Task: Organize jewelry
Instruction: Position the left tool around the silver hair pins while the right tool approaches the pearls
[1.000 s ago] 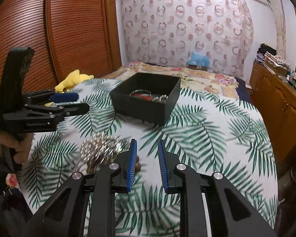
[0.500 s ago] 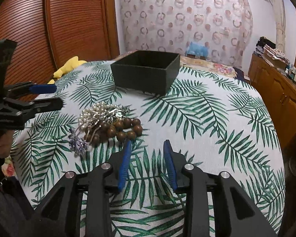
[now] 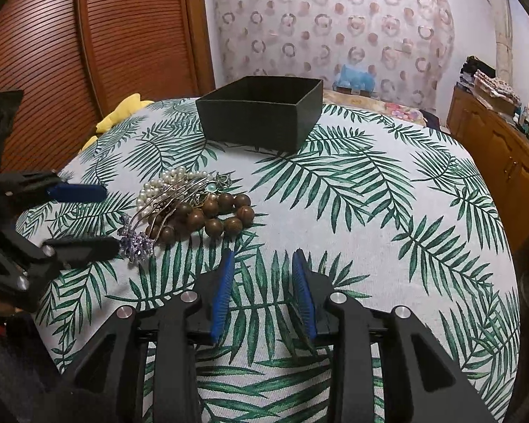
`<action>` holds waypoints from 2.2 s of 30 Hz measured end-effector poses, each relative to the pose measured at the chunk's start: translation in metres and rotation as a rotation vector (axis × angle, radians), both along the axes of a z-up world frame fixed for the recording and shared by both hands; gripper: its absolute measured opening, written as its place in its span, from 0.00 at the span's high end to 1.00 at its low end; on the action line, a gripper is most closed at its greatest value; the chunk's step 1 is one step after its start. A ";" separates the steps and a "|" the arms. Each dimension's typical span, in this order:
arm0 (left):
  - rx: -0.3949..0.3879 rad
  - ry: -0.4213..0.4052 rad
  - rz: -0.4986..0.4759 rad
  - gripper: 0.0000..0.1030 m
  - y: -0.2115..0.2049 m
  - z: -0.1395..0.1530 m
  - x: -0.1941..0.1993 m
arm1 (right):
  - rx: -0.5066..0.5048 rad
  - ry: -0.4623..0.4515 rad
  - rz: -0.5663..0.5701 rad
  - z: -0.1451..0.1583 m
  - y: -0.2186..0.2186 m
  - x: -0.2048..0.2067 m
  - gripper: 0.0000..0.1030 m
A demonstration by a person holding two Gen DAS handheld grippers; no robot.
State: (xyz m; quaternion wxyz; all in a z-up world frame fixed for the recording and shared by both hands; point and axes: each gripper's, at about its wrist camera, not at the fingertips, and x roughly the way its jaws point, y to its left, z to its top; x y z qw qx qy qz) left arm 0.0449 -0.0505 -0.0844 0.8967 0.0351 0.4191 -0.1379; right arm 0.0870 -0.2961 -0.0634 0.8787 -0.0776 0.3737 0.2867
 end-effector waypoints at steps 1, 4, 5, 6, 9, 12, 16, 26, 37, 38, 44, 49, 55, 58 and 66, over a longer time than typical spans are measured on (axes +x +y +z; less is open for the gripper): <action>-0.001 0.007 -0.004 0.25 -0.003 -0.002 0.002 | -0.001 0.002 -0.004 0.000 0.000 0.000 0.65; -0.003 0.027 -0.009 0.25 -0.007 -0.007 0.007 | -0.007 0.000 -0.003 0.000 0.001 0.000 0.65; -0.003 0.032 -0.010 0.25 -0.008 -0.008 0.008 | -0.008 -0.001 -0.003 0.000 0.001 0.000 0.65; -0.001 0.034 -0.009 0.25 -0.009 -0.010 0.010 | -0.009 -0.001 -0.002 0.000 0.001 0.000 0.65; 0.005 0.040 -0.003 0.25 -0.012 -0.013 0.013 | -0.007 -0.001 -0.004 -0.001 0.001 0.000 0.65; 0.026 0.023 0.003 0.25 -0.016 -0.012 0.016 | -0.004 0.000 -0.006 -0.001 0.001 -0.001 0.65; 0.039 0.022 0.014 0.26 -0.018 -0.013 0.021 | -0.002 0.002 -0.014 -0.002 -0.001 0.000 0.65; 0.076 -0.013 -0.003 0.42 -0.016 -0.009 0.009 | -0.001 0.013 -0.013 -0.002 -0.001 0.001 0.65; 0.027 -0.097 -0.002 0.43 0.005 0.023 -0.015 | -0.066 0.002 0.032 0.000 0.012 0.000 0.65; 0.025 -0.100 0.000 0.43 0.007 0.024 -0.016 | -0.071 -0.005 0.036 0.002 0.015 0.000 0.65; 0.009 -0.113 0.025 0.42 0.024 0.030 -0.024 | -0.084 -0.031 0.120 0.016 0.041 -0.001 0.65; -0.003 -0.118 0.045 0.43 0.034 0.031 -0.027 | -0.102 -0.021 0.173 0.019 0.060 0.005 0.65; -0.013 -0.122 0.052 0.43 0.036 0.033 -0.027 | -0.131 0.047 0.224 0.013 0.075 0.017 0.65; -0.020 -0.121 0.052 0.42 0.036 0.033 -0.027 | -0.137 0.074 0.227 0.011 0.079 0.024 0.65; -0.032 -0.115 0.050 0.42 0.034 0.030 -0.027 | -0.052 0.174 0.236 0.008 0.074 0.035 0.74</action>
